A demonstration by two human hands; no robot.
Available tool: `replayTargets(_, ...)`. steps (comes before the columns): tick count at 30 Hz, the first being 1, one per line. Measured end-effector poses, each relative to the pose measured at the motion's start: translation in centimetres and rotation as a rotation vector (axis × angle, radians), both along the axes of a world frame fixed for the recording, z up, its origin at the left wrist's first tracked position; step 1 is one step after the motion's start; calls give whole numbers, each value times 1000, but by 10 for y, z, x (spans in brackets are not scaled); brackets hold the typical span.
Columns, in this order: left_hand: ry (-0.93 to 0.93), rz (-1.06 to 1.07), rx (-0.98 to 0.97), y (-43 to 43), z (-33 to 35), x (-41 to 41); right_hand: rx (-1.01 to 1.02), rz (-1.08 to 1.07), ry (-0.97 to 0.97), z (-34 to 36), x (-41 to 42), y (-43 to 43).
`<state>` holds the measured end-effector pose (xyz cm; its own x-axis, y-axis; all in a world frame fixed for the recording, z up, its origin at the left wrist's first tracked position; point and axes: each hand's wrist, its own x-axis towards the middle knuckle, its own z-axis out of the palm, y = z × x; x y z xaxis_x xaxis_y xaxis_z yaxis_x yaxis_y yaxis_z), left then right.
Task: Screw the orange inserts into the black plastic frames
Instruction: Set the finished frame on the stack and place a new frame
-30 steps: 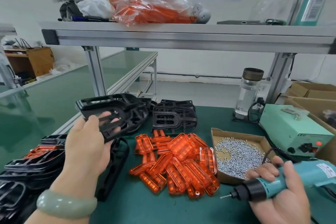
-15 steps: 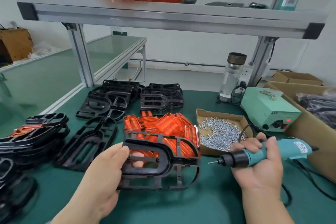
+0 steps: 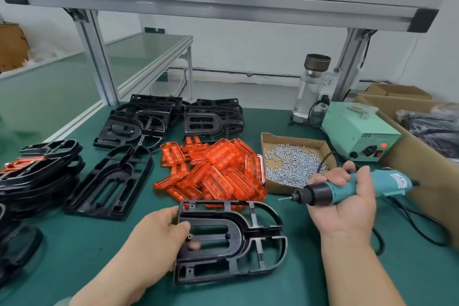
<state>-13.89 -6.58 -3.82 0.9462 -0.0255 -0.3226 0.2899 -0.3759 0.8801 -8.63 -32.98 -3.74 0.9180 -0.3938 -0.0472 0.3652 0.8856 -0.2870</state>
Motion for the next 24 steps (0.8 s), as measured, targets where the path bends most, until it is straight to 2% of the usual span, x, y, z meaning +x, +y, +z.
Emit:
replayTargets(4, -238, -70, 518, 5, -1, 3, -6, 7, -11, 0, 0, 1)
replayTargets(6, -252, -85, 617, 6, -1, 5, -3, 9, -14, 0, 0, 1)
replayTargets(15, -54, -253, 573, 14, 7, 25, -3, 20, -21, 0, 1, 3)
replayTargets(24, -31, -396, 551, 16, 14, 42, -35, 75, -64, 0, 1, 8)
